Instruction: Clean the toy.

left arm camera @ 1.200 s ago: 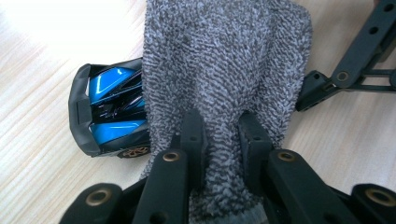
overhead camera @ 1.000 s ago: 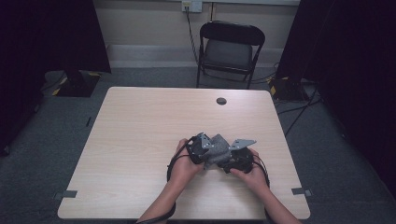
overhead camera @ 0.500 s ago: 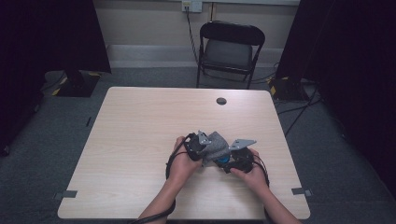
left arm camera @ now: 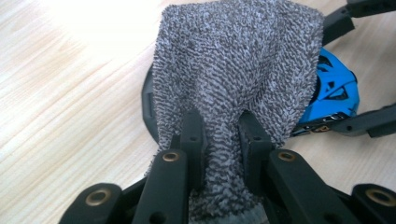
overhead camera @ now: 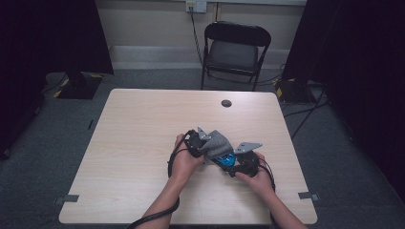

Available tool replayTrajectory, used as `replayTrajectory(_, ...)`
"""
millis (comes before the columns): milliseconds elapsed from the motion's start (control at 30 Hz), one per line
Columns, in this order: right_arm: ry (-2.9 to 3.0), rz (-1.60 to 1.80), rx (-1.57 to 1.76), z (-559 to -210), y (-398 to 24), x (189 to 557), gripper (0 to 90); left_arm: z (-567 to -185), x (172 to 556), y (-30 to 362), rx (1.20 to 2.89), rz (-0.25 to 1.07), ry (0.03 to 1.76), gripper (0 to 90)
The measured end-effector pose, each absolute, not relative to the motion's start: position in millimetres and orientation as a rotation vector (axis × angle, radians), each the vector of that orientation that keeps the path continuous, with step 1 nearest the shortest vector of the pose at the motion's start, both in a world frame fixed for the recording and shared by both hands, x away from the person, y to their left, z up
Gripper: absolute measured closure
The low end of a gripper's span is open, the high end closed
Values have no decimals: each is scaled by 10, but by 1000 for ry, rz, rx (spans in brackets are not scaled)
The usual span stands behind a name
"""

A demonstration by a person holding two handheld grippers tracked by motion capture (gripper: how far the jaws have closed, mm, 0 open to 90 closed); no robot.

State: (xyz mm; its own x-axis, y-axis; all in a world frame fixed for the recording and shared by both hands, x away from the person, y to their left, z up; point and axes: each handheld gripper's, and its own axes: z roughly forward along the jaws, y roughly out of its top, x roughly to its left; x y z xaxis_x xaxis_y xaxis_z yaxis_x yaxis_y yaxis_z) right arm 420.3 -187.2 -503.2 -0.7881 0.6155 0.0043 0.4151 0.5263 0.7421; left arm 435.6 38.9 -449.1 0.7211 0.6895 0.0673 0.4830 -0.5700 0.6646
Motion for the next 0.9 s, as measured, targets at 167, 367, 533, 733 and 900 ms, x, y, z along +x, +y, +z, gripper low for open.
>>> replayTrajectory(167,2508,1116,868,-5032,-1872,4202,232,-4456,4392,421,2289,459,899,757)
replayTrajectory(367,2508,1116,868,-5032,-1872,4202,232,-4440,4432,501,2269,474,929,758)
replayTrajectory(533,2508,1116,869,-5032,-1871,4201,232,-4424,4464,597,2257,483,965,760)
replayTrajectory(733,2508,1116,870,-5032,-1871,4201,232,-4454,4487,684,2234,488,1001,761)
replayTrajectory(900,2507,1116,870,-5032,-1871,4200,232,-4487,4506,780,2234,478,1032,761)
